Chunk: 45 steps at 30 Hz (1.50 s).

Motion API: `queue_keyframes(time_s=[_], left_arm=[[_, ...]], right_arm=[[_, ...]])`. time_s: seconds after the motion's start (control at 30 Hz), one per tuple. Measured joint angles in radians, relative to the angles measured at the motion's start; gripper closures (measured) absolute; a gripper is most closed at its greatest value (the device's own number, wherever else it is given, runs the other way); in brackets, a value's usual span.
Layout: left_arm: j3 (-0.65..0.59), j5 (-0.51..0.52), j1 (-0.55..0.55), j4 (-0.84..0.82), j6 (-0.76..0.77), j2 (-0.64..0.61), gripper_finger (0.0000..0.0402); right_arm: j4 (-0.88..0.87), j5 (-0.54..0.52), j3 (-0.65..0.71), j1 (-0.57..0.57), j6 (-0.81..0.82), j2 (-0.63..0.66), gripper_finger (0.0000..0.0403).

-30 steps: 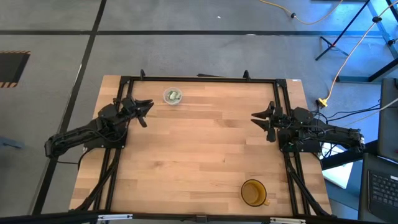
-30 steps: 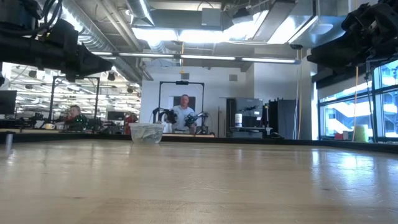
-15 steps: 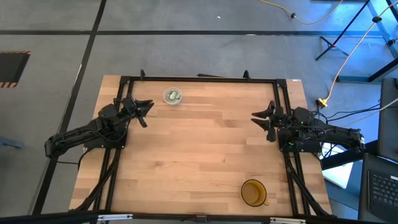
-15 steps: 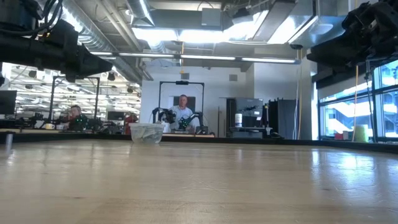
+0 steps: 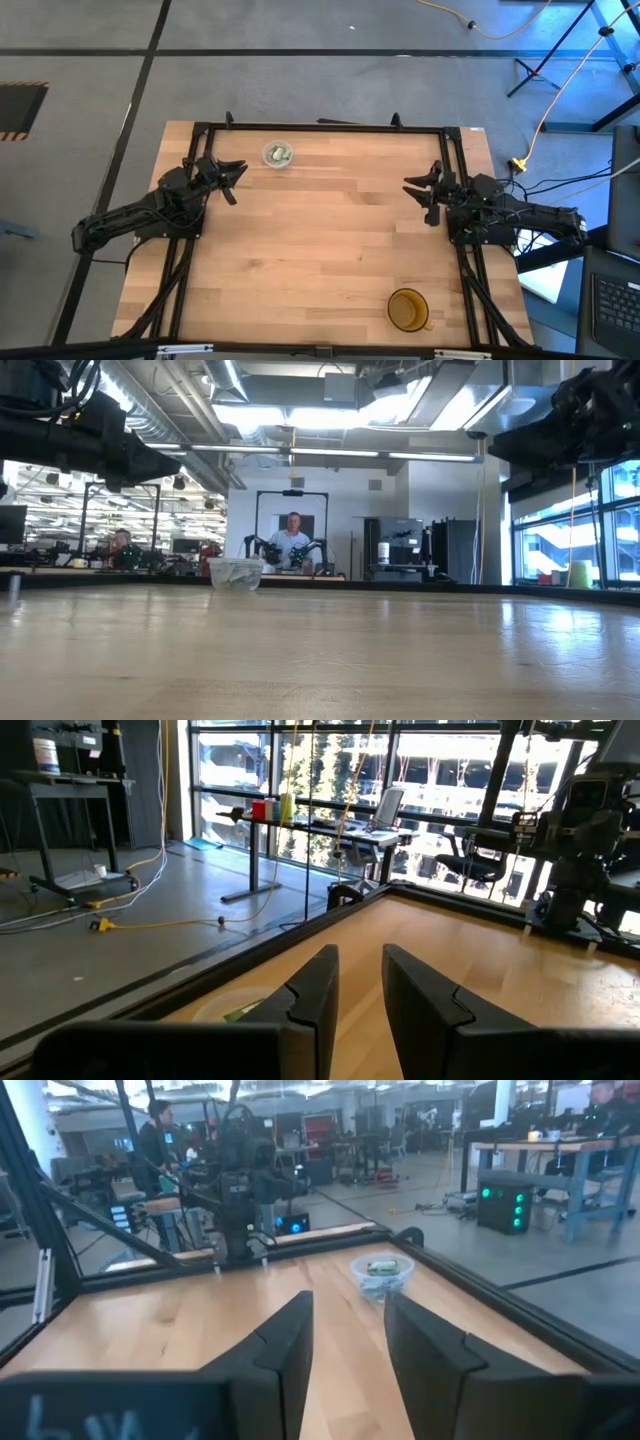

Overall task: Pick and place Stevia / Truvia into bins
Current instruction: Return to Home Position

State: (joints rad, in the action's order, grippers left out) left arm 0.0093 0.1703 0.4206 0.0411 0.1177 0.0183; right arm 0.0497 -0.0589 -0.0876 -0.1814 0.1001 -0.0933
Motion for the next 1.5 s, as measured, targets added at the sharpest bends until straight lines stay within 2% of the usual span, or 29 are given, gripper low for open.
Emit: queue_keyframes(time_s=[0.4, 0.7, 0.8, 1.2, 1.5], left_arm=[[0.0, 0.0, 0.0, 0.0, 0.0, 0.0, 0.0327], [0.0, 0.0, 0.0, 0.0, 0.0, 0.0, 0.0327], [0.0, 0.0, 0.0, 0.0, 0.0, 0.0, 0.0327], [0.0, 0.0, 0.0, 0.0, 0.0, 0.0, 0.0327], [0.0, 0.0, 0.0, 0.0, 0.0, 0.0, 0.0327]], right_arm=[[0.062, 0.0, 0.001, 0.0, -0.055, 0.0, 0.0273], [0.053, 0.007, 0.038, 0.001, 0.068, 0.0, 0.0273], [0.042, 0.008, 0.042, 0.0, 0.022, 0.0, 0.0273], [0.044, 0.008, 0.043, 0.001, 0.022, 0.0, 0.0273], [0.027, 0.009, 0.081, 0.001, 0.026, 0.079, 0.0273]])
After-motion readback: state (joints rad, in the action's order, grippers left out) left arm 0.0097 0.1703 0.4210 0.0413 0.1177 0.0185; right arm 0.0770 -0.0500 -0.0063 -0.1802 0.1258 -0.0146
